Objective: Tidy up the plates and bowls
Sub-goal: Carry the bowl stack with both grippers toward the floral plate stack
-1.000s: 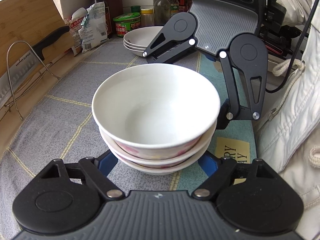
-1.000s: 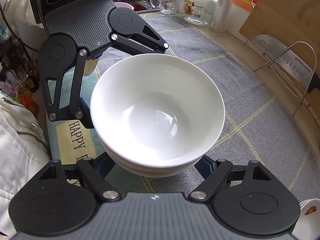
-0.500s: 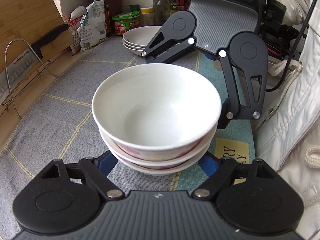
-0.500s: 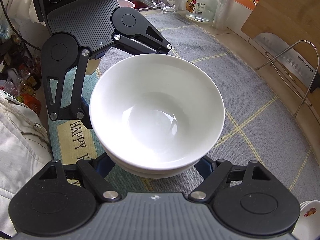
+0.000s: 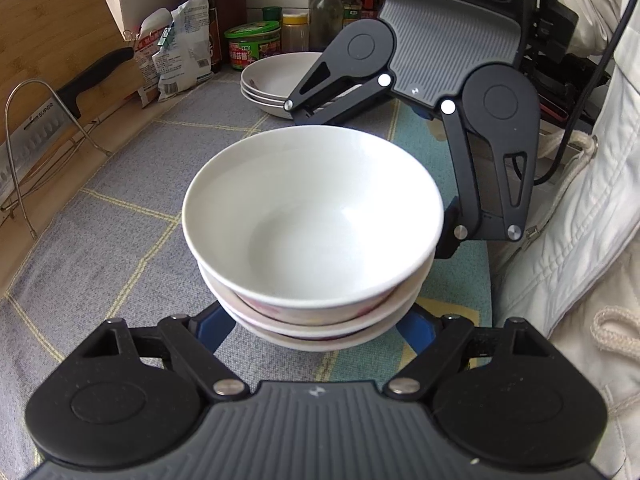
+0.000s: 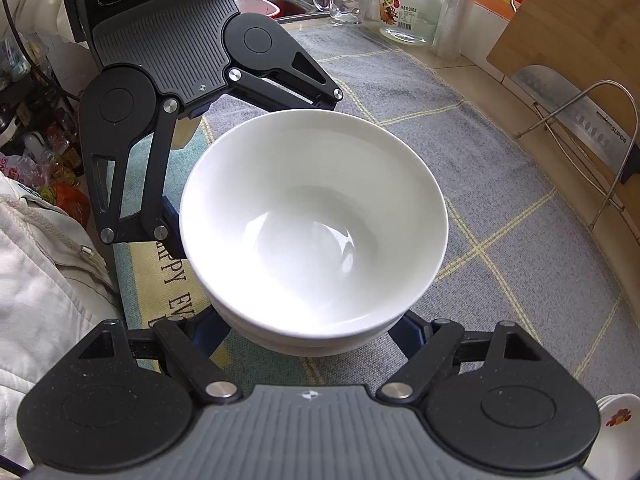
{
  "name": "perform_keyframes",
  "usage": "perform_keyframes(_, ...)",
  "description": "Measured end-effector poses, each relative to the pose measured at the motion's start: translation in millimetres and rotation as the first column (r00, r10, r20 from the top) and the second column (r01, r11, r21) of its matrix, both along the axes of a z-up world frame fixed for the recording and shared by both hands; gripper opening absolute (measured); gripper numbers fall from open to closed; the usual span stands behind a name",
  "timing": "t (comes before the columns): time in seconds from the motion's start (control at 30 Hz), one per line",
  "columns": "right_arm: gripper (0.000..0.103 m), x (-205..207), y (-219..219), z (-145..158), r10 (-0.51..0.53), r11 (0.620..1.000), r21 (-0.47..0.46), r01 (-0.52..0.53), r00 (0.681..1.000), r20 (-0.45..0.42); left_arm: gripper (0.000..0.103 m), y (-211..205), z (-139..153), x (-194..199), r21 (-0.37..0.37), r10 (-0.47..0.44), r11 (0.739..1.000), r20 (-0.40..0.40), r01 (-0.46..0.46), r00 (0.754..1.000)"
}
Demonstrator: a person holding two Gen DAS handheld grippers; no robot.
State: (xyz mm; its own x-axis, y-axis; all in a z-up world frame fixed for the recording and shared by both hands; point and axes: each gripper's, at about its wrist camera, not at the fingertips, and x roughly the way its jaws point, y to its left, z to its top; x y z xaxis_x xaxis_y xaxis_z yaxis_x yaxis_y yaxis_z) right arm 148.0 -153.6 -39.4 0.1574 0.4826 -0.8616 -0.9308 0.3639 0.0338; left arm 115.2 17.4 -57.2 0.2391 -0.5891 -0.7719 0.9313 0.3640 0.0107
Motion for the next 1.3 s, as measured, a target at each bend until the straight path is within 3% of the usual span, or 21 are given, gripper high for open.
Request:
perform_keyframes(0.33, 0.087, 6.0, -43.3, 18.6, 0.018, 1.0, 0.009, -0.018, 1.0, 0.025, 0.086, -46.9, 22.2, 3.5, -0.004, 0.019, 1.0, 0.032, -0.019, 0.999)
perform_keyframes(0.87, 0.087, 29.6, -160.0, 45.3, 0.0, 1.0, 0.015, -0.001, 0.996, 0.089, 0.086, -155.3, 37.2, 28.9, -0.024, -0.007, 1.0, 0.102, 0.01, 0.995)
perform_keyframes(1.3, 0.087, 61.5, -231.2, 38.6, -0.089, 0.996, -0.013, 0.091, 0.988, 0.124, 0.086, -230.9, 25.6, 71.6, -0.003, -0.084, 0.996, 0.129, 0.085, 0.988)
